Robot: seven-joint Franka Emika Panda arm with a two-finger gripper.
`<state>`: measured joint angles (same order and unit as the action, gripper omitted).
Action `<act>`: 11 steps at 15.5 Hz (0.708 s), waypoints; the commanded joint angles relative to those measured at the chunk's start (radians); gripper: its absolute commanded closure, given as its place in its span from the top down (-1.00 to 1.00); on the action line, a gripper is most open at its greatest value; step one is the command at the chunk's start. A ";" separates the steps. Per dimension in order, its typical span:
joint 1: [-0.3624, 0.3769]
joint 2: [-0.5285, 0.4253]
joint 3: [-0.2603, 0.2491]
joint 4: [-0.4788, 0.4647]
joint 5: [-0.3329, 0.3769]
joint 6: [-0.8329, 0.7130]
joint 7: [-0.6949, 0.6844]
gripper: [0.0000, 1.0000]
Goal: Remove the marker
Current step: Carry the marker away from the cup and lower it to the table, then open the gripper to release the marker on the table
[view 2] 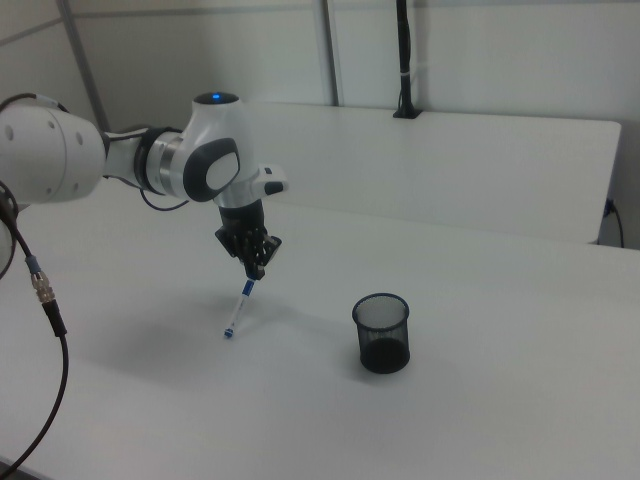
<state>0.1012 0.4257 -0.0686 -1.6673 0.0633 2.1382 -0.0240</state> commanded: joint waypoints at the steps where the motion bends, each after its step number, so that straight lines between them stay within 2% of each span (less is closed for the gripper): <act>1: 0.034 0.045 -0.007 -0.006 -0.003 0.092 0.061 -0.85; 3: 0.041 0.056 -0.007 -0.009 -0.031 0.103 0.062 -0.52; 4: 0.045 0.057 -0.007 -0.009 -0.040 0.107 0.062 -0.06; 5: 0.046 0.061 -0.005 -0.009 -0.040 0.111 0.064 0.84; 6: 0.048 0.061 -0.005 -0.009 -0.042 0.109 0.071 1.00; 9: 0.048 0.045 -0.007 0.001 -0.042 0.100 0.073 1.00; 11: 0.037 -0.014 -0.007 0.001 -0.042 0.060 0.099 1.00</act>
<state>0.1368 0.4870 -0.0685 -1.6587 0.0401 2.2240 0.0259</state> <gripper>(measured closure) 0.348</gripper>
